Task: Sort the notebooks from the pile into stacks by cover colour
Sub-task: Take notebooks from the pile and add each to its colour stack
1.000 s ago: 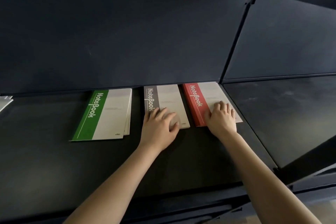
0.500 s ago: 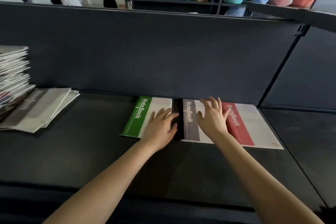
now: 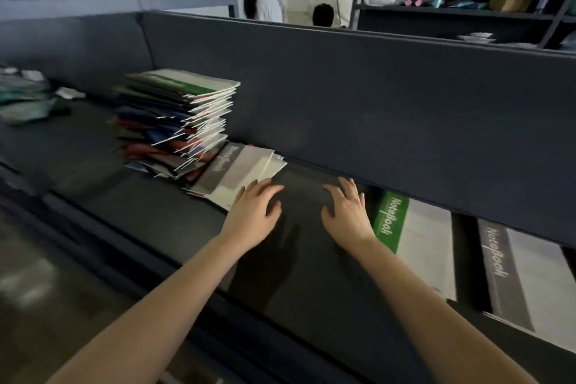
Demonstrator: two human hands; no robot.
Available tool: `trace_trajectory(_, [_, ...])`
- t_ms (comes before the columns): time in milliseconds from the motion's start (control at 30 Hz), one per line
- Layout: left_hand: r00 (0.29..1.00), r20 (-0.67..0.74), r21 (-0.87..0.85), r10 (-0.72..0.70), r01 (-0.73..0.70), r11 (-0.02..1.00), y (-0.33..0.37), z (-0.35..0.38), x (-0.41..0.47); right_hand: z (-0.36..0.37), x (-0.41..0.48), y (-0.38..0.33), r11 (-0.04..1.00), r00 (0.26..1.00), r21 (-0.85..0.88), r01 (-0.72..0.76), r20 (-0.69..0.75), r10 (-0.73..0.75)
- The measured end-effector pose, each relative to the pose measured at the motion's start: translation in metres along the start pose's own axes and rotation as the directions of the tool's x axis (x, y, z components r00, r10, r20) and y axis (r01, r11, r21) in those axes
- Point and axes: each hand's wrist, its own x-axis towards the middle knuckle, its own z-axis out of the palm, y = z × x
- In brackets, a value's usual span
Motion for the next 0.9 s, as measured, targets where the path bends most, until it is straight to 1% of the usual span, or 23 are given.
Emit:
trace_trajectory(133, [0.999,-0.034,0.019,-0.033,0.034,0.999,-0.051,-0.024,0.005,0.032,0.029,-0.038,0.999,0.999,0.041,0.024,0.041,-0.026])
trace_trajectory(267, [0.992,-0.028,-0.010,-0.123,0.123,0.992,-0.094,-0.039,0.014,0.056,0.053,-0.071,0.994,0.995,0.111,-0.004,0.103,-0.008])
trace_trajectory(400, [0.981,0.047,-0.017,-0.189,0.190,0.982,-0.129,-0.045,0.025,0.078,0.072,-0.094,0.970,0.985,0.220,-0.100,0.163,0.065])
trace_trajectory(533, [0.962,0.159,-0.051,-0.221,0.231,0.972,-0.153,-0.043,0.043,0.097,0.085,-0.105,0.968,0.980,0.195,-0.155,0.156,0.126])
trace_trajectory(600, [0.959,0.200,-0.052,-0.203,0.218,0.975,-0.162,-0.038,0.052,0.103,0.089,-0.108,0.966,0.978,0.186,-0.182,0.135,0.159])
trace_trajectory(667, [0.966,0.203,-0.027,-0.157,0.166,0.986,-0.168,-0.032,0.059,0.108,0.092,-0.109,0.961,0.979,0.197,-0.194,0.104,0.176])
trace_trajectory(800, [0.982,0.190,0.043,-0.006,-0.002,0.999,-0.173,-0.018,0.067,0.112,0.097,-0.109,0.915,0.962,0.298,-0.270,0.055,0.266])
trace_trajectory(900, [0.978,0.208,0.017,0.026,-0.030,0.999,-0.173,-0.013,0.069,0.111,0.100,-0.109,0.890,0.950,0.353,-0.290,-0.006,0.312])
